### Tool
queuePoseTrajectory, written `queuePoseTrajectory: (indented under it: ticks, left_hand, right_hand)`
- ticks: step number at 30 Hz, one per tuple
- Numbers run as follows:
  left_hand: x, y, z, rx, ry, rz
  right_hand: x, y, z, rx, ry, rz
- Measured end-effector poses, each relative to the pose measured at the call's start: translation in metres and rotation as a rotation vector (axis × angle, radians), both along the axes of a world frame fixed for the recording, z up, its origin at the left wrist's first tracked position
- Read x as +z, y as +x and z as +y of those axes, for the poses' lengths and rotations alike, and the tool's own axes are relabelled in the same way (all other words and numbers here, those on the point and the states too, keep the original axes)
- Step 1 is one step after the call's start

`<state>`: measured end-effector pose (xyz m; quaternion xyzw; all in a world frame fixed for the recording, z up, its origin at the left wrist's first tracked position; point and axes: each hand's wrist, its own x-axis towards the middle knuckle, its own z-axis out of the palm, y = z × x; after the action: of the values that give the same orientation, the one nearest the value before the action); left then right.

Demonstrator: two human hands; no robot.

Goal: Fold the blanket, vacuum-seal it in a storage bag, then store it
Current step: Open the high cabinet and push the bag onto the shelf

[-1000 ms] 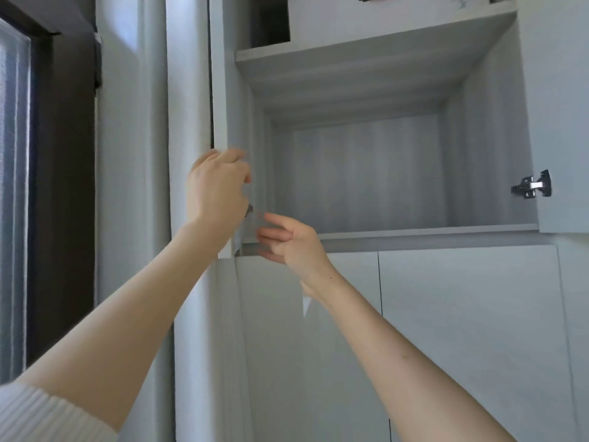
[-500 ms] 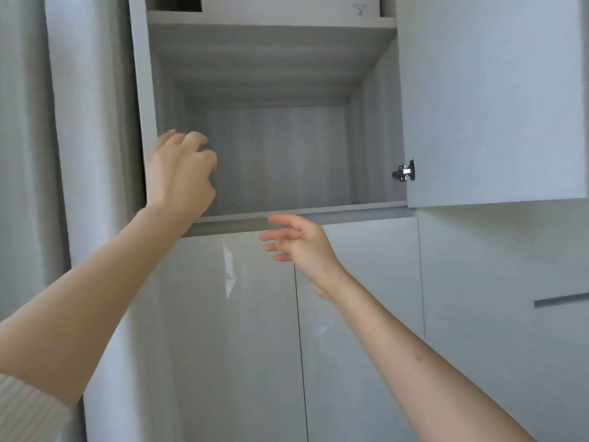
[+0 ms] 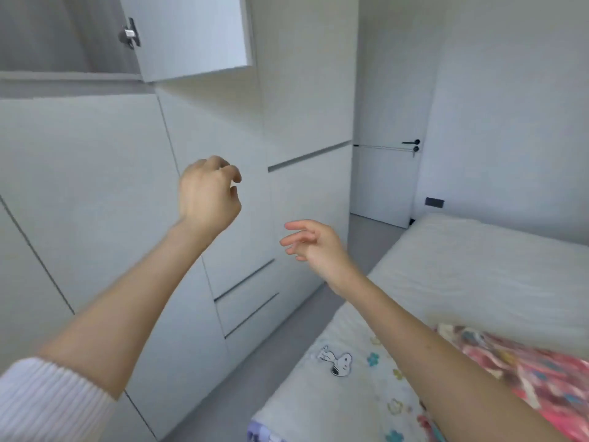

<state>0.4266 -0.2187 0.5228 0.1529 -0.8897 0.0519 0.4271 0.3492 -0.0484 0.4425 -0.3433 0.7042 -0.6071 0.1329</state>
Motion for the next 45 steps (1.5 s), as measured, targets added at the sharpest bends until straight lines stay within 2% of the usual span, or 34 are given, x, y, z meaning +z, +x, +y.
queuePoseTrajectory:
  ticks: [5, 8, 12, 15, 19, 21, 24, 26, 29, 32, 37, 39, 45]
  left_hand:
    - [-0.109, -0.089, 0.12, -0.198, 0.252, -0.211]
    - [-0.178, -0.138, 0.186, -0.279, 0.442, -0.431]
    - [-0.275, -0.2, 0.254, -0.36, 0.66, -0.732]
    - [-0.332, -0.245, 0.294, -0.43, 0.673, -0.873]
    - [-0.386, -0.312, 0.342, -0.576, 0.564, -0.964]
    - [-0.412, -0.349, 0.362, -0.637, 0.453, -1.005]
    - [-0.446, -0.401, 0.388, -0.691, 0.328, -1.045]
    - [-0.464, -0.431, 0.402, -0.721, 0.259, -1.067]
    - [-0.493, -0.474, 0.411, -0.639, 0.203, -1.197]
    - [-0.522, -0.518, 0.415, -0.579, 0.24, -1.284]
    - [-0.537, -0.556, 0.411, -0.522, 0.425, -1.439]
    - [-0.543, -0.555, 0.408, -0.542, 0.371, -1.424]
    - [-0.535, -0.516, 0.394, -0.563, 0.131, -1.22]
  right_hand:
    - [-0.1, -0.042, 0.144, -0.323, 0.184, -0.116]
    - [-0.161, -0.063, 0.222, -0.552, 0.311, -0.169]
    - [-0.226, -0.086, 0.305, -0.812, 0.619, -0.224]
    - [-0.271, -0.099, 0.356, -1.051, 0.743, -0.353]
    - [-0.324, -0.103, 0.411, -1.408, 0.804, -0.696]
    - [-0.352, -0.103, 0.43, -1.541, 0.733, -0.926]
    - [-0.391, -0.103, 0.448, -1.734, 0.318, -1.167]
    - [-0.409, -0.108, 0.455, -1.8, 0.138, -1.246]
    - [-0.431, -0.12, 0.458, -1.866, 0.03, -1.272]
    - [-0.447, -0.128, 0.455, -1.955, 0.017, -1.231]
    - [-0.454, -0.132, 0.451, -2.052, 0.017, -1.145]
    - [-0.453, -0.134, 0.446, -2.088, 0.069, -1.128]
    - [-0.438, -0.128, 0.451, -2.129, 0.225, -1.0]
